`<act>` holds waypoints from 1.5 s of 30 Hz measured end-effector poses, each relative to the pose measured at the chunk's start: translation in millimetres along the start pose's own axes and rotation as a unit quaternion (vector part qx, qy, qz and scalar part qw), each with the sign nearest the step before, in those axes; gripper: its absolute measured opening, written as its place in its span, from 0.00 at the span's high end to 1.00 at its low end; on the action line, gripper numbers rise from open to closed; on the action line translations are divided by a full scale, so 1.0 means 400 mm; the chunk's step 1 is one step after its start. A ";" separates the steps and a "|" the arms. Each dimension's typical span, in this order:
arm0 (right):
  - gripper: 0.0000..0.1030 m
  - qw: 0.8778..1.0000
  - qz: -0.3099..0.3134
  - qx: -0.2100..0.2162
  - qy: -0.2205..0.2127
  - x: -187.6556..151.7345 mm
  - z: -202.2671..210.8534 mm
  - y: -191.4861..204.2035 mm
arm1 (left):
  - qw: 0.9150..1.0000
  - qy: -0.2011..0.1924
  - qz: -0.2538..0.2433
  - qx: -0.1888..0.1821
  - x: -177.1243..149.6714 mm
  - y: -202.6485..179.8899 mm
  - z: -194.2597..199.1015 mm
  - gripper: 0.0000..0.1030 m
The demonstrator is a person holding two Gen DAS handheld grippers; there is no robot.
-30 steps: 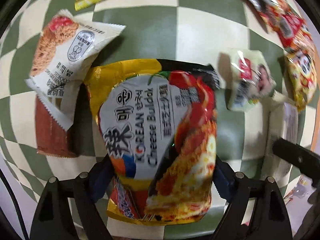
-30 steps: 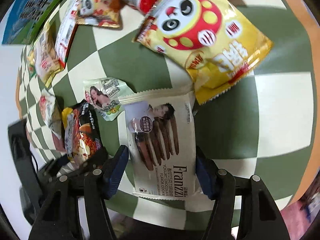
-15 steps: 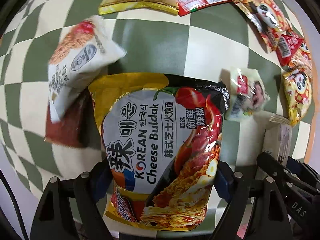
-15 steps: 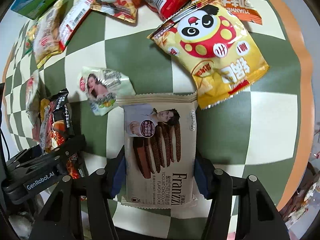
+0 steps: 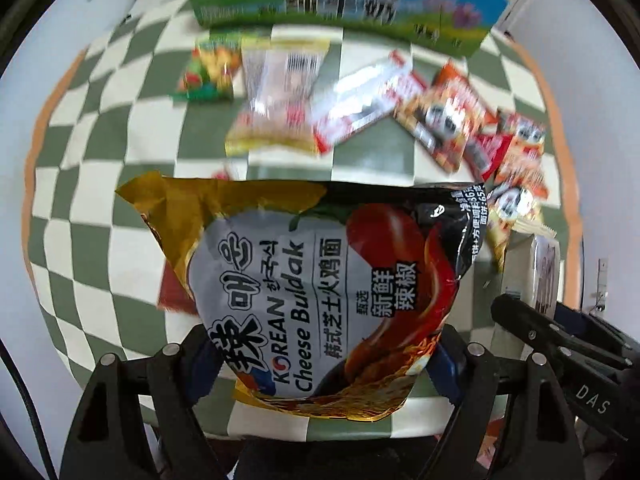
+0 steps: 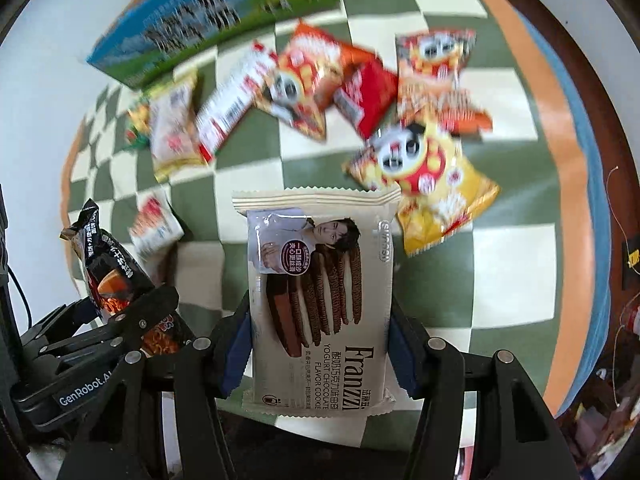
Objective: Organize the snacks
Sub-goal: 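Carry both packs into the cardboard box and open both tools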
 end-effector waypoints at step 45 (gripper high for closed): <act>0.40 0.996 0.053 -0.021 -0.062 1.168 0.201 0.189 | 0.994 0.068 -0.078 -0.034 1.016 0.023 0.192 0.19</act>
Point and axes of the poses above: each gripper's, at about its wrist camera, not at the fingertips, and z roughly against the way its jaws point, y to its left, x to its top, the point moved 4 cm from there along -z, roughly the way its jaws point, and after that the axes turned 15 degrees about y, right-handed, at the moved point
